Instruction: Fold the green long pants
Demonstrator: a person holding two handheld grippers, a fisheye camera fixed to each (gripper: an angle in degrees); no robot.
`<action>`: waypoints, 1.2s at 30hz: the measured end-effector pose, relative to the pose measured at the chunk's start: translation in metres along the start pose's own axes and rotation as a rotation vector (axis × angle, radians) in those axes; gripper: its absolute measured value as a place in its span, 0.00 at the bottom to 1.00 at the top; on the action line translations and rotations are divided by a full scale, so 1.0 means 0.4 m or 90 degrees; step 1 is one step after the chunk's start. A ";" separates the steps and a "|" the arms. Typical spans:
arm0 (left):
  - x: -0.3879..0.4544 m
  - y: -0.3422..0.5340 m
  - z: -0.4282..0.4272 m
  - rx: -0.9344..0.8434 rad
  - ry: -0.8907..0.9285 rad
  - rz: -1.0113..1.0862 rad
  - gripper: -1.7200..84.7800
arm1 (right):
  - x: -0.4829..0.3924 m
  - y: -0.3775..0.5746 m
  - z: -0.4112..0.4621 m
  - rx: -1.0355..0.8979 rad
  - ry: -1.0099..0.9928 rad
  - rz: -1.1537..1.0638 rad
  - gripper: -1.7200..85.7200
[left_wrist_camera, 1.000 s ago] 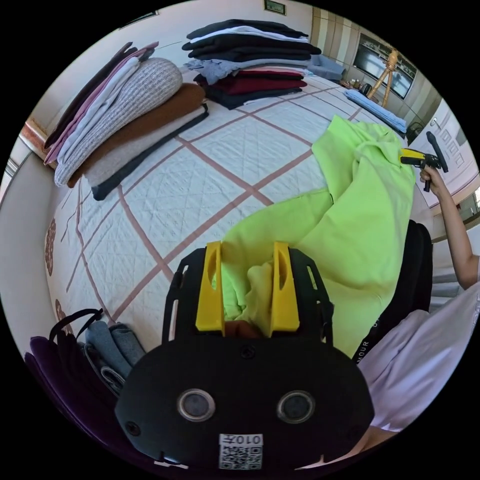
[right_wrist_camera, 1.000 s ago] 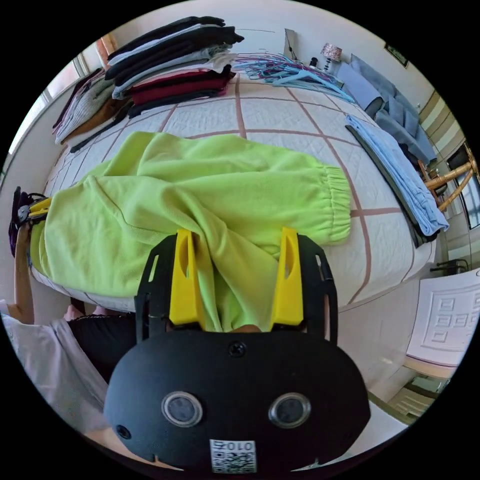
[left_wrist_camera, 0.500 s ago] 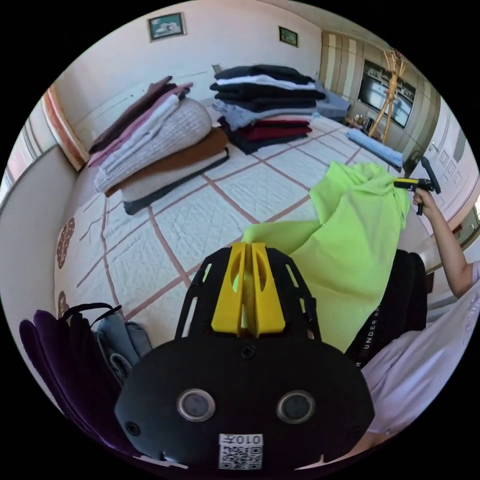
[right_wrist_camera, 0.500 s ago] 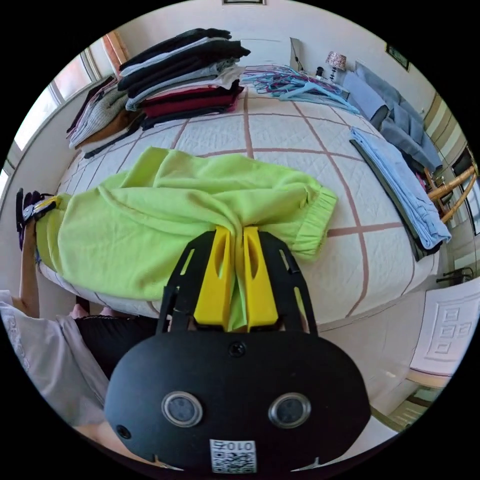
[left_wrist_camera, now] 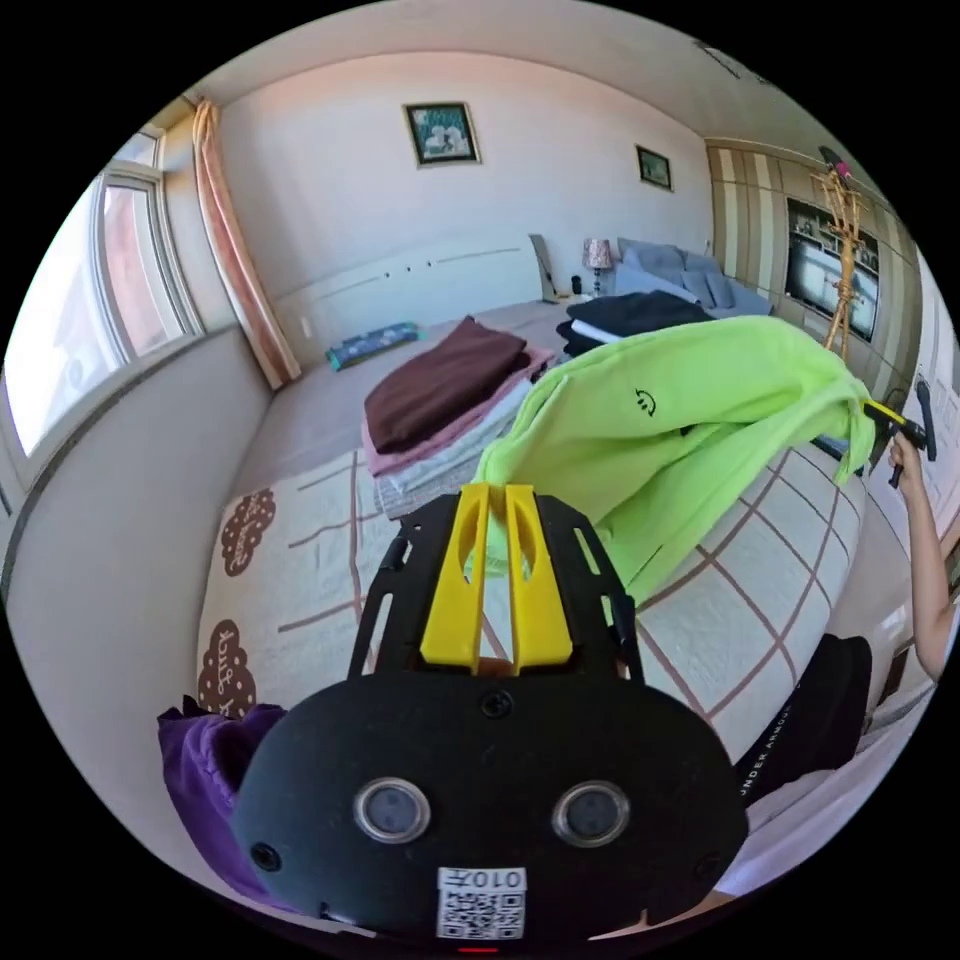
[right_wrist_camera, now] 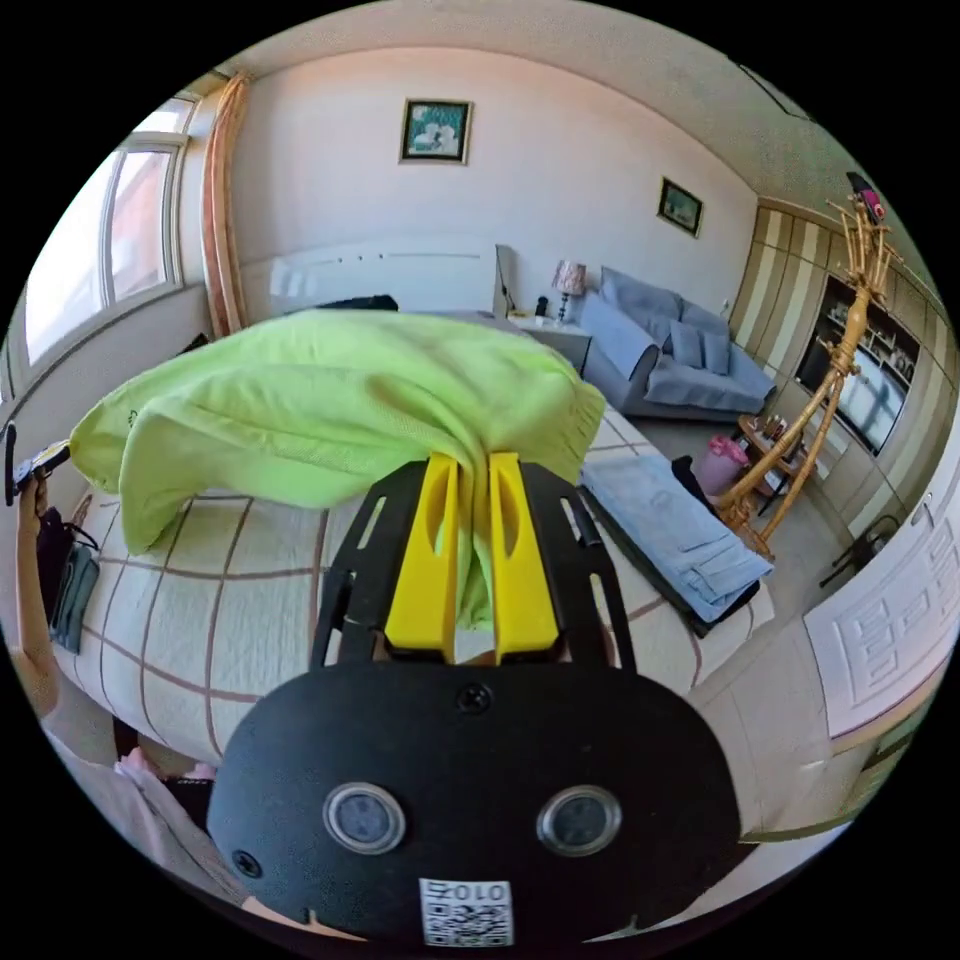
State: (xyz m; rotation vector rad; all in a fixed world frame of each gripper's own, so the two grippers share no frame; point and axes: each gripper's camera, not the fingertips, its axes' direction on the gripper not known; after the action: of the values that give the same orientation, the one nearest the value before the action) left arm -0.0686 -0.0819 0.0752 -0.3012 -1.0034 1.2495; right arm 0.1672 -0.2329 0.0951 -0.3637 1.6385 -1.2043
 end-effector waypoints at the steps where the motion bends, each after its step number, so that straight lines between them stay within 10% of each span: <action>1: 0.000 0.002 0.049 -0.032 0.003 -0.008 0.03 | -0.004 0.009 0.027 -0.030 0.004 -0.008 0.08; 5: 0.096 0.075 0.177 -0.132 -0.065 0.046 0.03 | -0.027 0.110 0.202 -0.252 0.067 -0.017 0.10; 24: 0.565 0.189 0.310 -0.107 -0.030 0.308 0.12 | -0.312 0.333 0.193 -0.118 0.065 0.009 0.20; 36: 0.605 0.232 0.349 -0.177 -0.118 0.463 0.11 | -0.290 0.310 0.302 -0.166 0.106 -0.012 0.08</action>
State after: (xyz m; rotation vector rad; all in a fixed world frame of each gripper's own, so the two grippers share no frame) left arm -0.2409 0.1202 0.2027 -0.8304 -1.2861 1.8118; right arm 0.3577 -0.1570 0.0577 -0.4526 1.9485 -1.0594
